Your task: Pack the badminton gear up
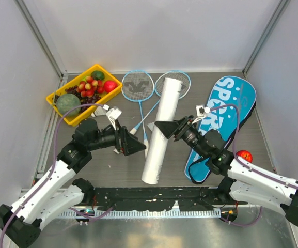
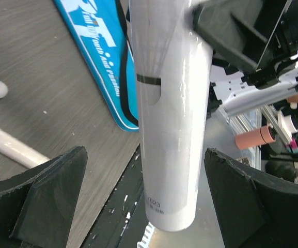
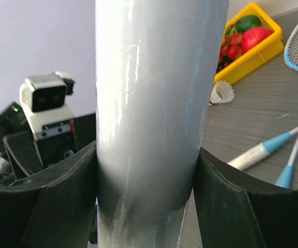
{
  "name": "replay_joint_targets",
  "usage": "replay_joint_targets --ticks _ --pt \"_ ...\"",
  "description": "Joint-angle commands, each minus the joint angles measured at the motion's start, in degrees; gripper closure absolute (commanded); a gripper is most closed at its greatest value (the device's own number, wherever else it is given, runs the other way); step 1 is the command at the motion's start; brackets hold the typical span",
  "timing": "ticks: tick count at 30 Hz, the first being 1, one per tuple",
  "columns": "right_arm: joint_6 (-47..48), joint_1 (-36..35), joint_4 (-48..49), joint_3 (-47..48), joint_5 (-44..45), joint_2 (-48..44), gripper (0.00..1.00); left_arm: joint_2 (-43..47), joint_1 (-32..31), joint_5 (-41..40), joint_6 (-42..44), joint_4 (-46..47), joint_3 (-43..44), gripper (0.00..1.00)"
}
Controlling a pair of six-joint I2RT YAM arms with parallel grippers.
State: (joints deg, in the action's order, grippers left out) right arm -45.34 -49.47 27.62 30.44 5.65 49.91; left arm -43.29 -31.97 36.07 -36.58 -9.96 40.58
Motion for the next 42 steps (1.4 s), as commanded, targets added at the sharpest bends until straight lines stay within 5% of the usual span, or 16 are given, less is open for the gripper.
replay_joint_targets --ticks 1,11,30,33,39,42 --pt "-3.71 -3.43 13.94 -0.03 10.16 0.53 0.45 -1.44 -2.83 1.89 1.42 6.79 2.4 0.01" --pt "0.16 -7.3 23.35 0.24 13.42 5.46 0.44 -5.58 -4.86 4.7 -4.63 15.3 0.91 0.03" --pt "-0.27 -7.57 31.09 -1.7 5.87 7.13 0.39 -12.7 -5.21 13.49 -13.43 26.13 0.82 0.17" --pt "-0.71 -7.66 30.92 -1.96 5.51 7.13 0.38 -13.05 -5.56 13.32 -13.61 26.21 0.82 0.3" --pt "-0.37 -7.74 28.99 -2.84 5.42 5.29 0.23 -11.74 -5.48 12.35 -11.6 24.21 0.64 0.4" --pt "1.48 -7.74 24.78 -2.49 6.56 2.66 0.06 -10.59 -5.48 11.3 -6.6 18.59 1.96 0.44"
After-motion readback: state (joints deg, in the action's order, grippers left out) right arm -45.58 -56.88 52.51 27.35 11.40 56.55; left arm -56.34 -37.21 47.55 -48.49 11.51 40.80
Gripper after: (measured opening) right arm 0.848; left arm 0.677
